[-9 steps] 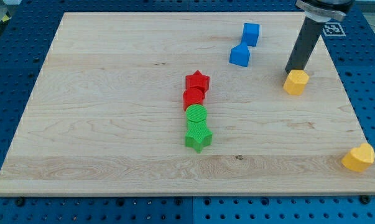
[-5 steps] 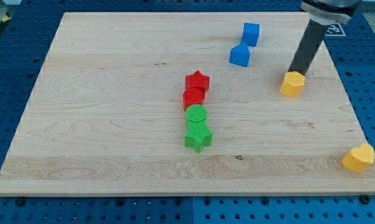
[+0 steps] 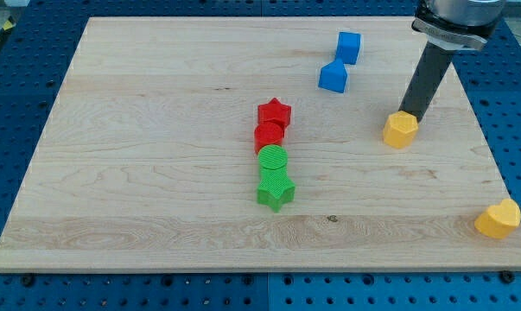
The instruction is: Move the yellow hexagon to the right side of the red circle
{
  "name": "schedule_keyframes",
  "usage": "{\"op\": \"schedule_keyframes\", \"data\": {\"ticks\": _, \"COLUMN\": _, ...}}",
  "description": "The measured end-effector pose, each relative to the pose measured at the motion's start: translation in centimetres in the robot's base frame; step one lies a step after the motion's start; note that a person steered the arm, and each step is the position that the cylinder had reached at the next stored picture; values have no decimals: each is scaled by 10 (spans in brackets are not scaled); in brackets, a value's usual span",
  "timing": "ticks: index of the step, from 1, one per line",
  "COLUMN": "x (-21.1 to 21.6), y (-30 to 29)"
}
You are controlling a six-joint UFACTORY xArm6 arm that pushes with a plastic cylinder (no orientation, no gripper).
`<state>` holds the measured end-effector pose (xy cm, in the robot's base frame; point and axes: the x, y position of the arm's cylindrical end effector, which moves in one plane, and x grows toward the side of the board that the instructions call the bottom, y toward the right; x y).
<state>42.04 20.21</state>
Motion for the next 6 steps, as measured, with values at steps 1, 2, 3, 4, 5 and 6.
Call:
{"op": "schedule_keyframes", "data": {"ticks": 1, "x": 0, "y": 0}}
{"op": "schedule_keyframes", "data": {"ticks": 2, "x": 0, "y": 0}}
{"op": "schedule_keyframes", "data": {"ticks": 3, "x": 2, "y": -4}}
{"op": "schedule_keyframes", "data": {"ticks": 4, "x": 14, "y": -4}}
{"op": "schedule_keyframes", "data": {"ticks": 5, "x": 22, "y": -4}}
{"op": "schedule_keyframes", "data": {"ticks": 6, "x": 0, "y": -11}}
